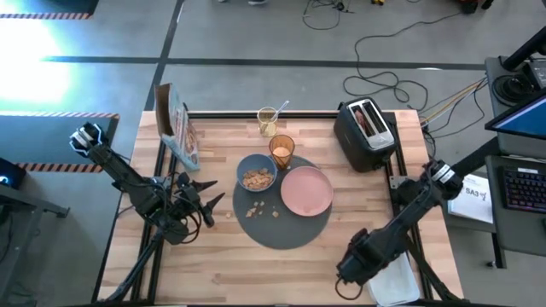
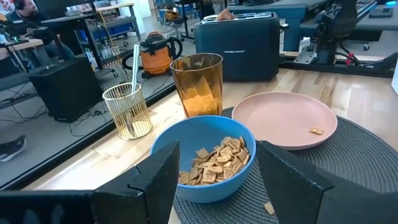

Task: Arrange a breakfast setting
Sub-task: Put the red apple on the gray table placemat

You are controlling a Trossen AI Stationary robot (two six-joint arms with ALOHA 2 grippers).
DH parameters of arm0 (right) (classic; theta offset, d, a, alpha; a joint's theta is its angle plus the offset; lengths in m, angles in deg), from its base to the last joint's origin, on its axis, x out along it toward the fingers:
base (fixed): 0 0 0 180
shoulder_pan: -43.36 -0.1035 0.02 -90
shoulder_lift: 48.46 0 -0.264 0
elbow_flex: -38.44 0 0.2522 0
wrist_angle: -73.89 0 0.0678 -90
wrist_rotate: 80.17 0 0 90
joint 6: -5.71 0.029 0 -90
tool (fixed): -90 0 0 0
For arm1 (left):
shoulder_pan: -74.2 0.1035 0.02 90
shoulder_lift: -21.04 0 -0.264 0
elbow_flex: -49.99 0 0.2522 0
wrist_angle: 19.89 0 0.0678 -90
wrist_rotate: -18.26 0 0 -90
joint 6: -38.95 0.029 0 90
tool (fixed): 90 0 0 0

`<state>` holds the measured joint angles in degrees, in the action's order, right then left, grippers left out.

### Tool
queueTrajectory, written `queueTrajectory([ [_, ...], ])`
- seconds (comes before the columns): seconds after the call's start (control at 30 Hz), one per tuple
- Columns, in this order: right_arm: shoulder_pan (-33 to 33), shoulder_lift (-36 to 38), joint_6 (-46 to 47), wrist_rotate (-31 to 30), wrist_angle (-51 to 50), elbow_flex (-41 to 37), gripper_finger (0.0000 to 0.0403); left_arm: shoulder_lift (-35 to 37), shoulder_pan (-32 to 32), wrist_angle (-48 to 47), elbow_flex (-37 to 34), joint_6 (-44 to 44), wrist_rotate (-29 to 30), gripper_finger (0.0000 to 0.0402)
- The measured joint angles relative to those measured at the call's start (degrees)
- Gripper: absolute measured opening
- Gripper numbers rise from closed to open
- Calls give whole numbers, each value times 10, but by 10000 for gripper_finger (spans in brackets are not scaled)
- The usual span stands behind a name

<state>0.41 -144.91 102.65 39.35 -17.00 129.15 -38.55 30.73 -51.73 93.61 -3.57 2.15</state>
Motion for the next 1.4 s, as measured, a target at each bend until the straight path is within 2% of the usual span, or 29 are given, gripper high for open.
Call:
queueTrajectory([
  [0.27, -23, 0, 58, -73, 15, -18, 217, -1, 0, 0, 0, 0, 0, 200],
  [0.5, -23, 2, 54, -72, 49, -65, 217, -1, 0, 0, 0, -4, -11, 200],
  [1.03, -23, 11, -23, -65, 131, -155, 217, -1, 0, 1, 0, -6, -18, 200],
  [1.4, -23, 10, -46, -83, 174, -202, 217, -1, 0, 6, 0, -6, -18, 200],
])
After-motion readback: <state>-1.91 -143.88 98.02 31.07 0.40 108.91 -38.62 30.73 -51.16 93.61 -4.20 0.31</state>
